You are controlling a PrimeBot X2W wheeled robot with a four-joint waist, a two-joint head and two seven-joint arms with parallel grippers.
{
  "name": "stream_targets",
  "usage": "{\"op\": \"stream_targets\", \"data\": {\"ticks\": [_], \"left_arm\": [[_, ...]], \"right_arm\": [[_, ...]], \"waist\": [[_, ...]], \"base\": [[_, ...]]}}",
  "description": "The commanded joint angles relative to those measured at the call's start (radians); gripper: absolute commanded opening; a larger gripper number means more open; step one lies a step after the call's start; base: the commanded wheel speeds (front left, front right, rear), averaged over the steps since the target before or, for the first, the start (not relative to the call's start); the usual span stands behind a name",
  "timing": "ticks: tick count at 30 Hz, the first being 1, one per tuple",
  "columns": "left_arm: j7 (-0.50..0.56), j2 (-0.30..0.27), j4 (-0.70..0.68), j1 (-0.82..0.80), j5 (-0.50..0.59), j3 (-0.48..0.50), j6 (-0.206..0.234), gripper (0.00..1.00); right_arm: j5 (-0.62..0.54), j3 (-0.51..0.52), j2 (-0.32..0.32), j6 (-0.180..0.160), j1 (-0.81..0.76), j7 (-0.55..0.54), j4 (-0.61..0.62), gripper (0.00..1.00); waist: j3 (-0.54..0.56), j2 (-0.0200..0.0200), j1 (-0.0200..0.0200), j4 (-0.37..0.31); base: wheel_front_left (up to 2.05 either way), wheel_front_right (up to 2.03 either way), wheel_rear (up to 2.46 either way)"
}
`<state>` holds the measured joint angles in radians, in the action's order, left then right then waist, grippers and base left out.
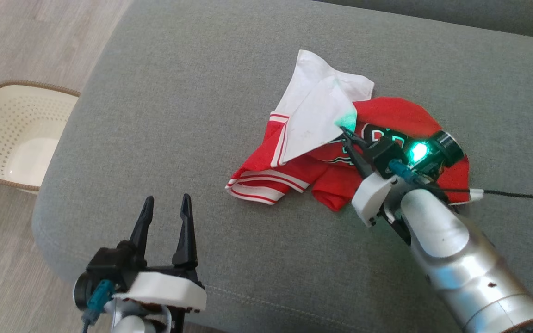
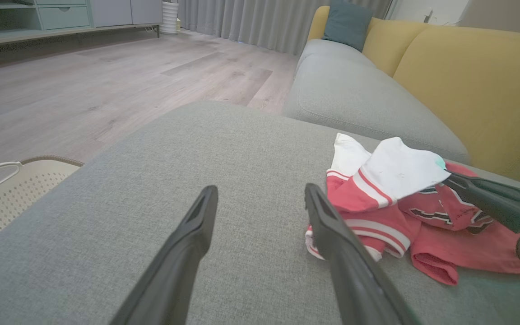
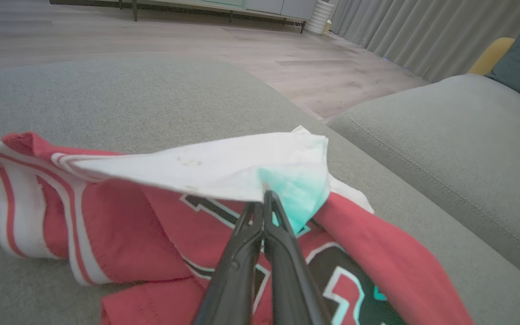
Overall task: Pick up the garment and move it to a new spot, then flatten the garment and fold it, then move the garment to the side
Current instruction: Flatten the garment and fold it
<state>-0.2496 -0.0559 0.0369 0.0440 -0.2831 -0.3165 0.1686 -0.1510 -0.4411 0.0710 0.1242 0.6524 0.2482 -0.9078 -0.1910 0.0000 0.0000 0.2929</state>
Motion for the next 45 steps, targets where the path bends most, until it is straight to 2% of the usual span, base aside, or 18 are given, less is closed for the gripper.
{"op": "stream_targets", "data": {"ticks": [1, 6, 15, 19, 30, 32, 33, 38, 45], "left_arm": [[-0.012, 0.006, -0.030, -0.041, 0.000, 0.025, 0.007, 1.00], [-0.012, 0.006, -0.026, -0.039, 0.002, 0.027, 0.008, 1.00], [-0.012, 0.006, -0.019, -0.008, 0.009, 0.028, 0.010, 1.00], [-0.012, 0.006, -0.017, 0.004, 0.014, 0.030, 0.007, 1.00], [-0.012, 0.006, -0.024, 0.013, 0.023, 0.042, 0.003, 1.00], [-0.012, 0.006, -0.025, 0.014, 0.023, 0.045, 0.005, 1.00], [-0.012, 0.006, -0.024, 0.014, 0.023, 0.049, 0.005, 1.00], [-0.012, 0.006, -0.026, 0.017, 0.023, 0.059, -0.001, 1.00], [-0.012, 0.006, -0.029, 0.015, 0.020, 0.060, 0.000, 1.00]], "right_arm": [[-0.003, -0.006, -0.021, 0.007, 0.049, 0.013, 0.021, 0.00], [0.047, -0.028, -0.021, 0.007, 0.033, 0.013, 0.064, 0.00], [0.290, -0.267, -0.021, 0.007, -0.127, 0.011, 0.196, 0.00], [0.366, -0.338, -0.021, 0.007, -0.198, -0.007, 0.253, 0.00], [0.475, -0.456, -0.021, 0.007, -0.285, -0.066, 0.358, 0.00], [0.487, -0.468, -0.021, 0.007, -0.284, -0.069, 0.364, 0.63], [0.494, -0.473, -0.021, 0.007, -0.283, -0.070, 0.365, 1.00], [0.499, -0.456, -0.021, 0.007, -0.277, -0.056, 0.368, 1.00], [0.446, -0.257, -0.021, 0.007, -0.280, -0.021, 0.351, 1.00]], "waist": [[-0.003, 0.0000, 0.0000, 0.003], [0.003, 0.0000, 0.0000, 0.001], [0.059, 0.0000, 0.0000, -0.021], [0.081, 0.0000, 0.0000, -0.030], [0.093, 0.0000, 0.0000, -0.055], [0.095, 0.0000, 0.0000, -0.061], [0.096, 0.0000, 0.0000, -0.066], [0.102, 0.0000, 0.0000, -0.107], [0.108, 0.0000, 0.0000, -0.176]], "base": [[0.00, 0.00, 0.00], [0.00, 0.00, 0.00], [0.00, 0.00, 0.00], [0.00, 0.00, 0.00], [0.00, 0.00, 0.00], [0.00, 0.00, 0.00], [0.00, 0.00, 0.00], [0.00, 0.00, 0.00], [0.00, 0.00, 0.00]]}}
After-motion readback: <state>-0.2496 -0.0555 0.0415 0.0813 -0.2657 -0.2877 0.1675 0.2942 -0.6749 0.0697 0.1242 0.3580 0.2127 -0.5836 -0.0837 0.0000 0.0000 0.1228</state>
